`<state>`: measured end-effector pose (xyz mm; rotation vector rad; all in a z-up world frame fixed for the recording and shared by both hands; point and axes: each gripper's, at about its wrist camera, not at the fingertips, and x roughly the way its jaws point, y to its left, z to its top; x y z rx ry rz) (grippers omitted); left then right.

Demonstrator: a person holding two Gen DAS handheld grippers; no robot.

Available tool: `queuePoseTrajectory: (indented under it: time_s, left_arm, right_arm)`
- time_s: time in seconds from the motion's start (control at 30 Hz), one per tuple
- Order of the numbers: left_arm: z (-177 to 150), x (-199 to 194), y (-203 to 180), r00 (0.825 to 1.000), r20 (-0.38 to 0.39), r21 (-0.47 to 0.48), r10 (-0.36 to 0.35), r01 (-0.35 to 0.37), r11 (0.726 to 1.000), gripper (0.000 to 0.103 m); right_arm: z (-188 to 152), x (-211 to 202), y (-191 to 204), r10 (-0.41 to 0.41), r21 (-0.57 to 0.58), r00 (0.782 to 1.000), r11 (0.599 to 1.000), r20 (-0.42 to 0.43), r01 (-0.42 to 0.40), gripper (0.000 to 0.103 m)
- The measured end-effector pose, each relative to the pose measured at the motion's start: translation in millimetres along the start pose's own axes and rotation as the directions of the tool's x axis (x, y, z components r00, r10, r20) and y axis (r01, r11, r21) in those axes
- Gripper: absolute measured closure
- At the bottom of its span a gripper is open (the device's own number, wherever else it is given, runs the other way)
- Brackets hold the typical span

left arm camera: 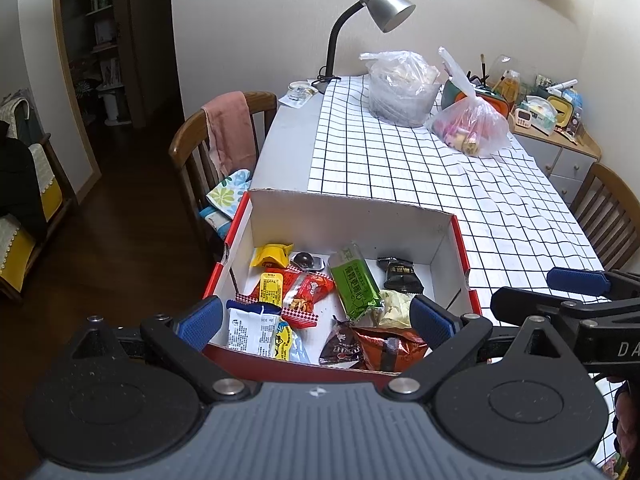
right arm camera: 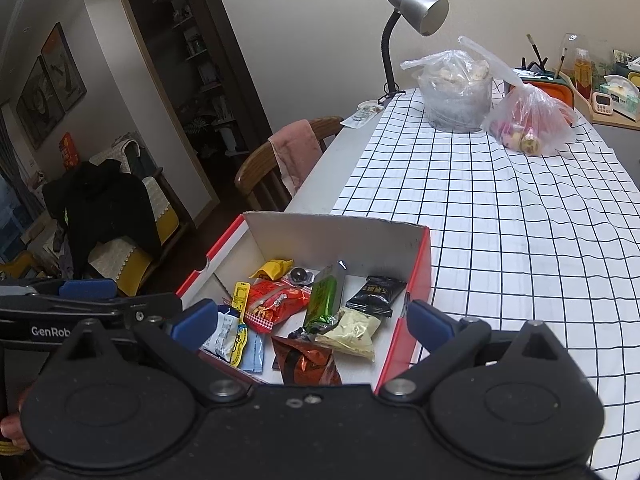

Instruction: Organize snacks

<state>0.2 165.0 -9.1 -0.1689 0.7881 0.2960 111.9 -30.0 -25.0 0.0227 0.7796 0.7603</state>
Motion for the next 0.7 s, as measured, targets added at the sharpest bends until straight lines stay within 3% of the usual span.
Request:
queuePoseTrajectory:
  time_s: [0.7]
  left_arm:
    - [-4.3, 0.6, -4.7, 1.000, -0.027, 0.001, -0.010, 0.010, 1.000, 0.003]
  right_arm:
    - [-3.6, -2.2, -8.1, -0.013, 0.021, 1.000, 1.000, -0.016, 0.014, 0.002]
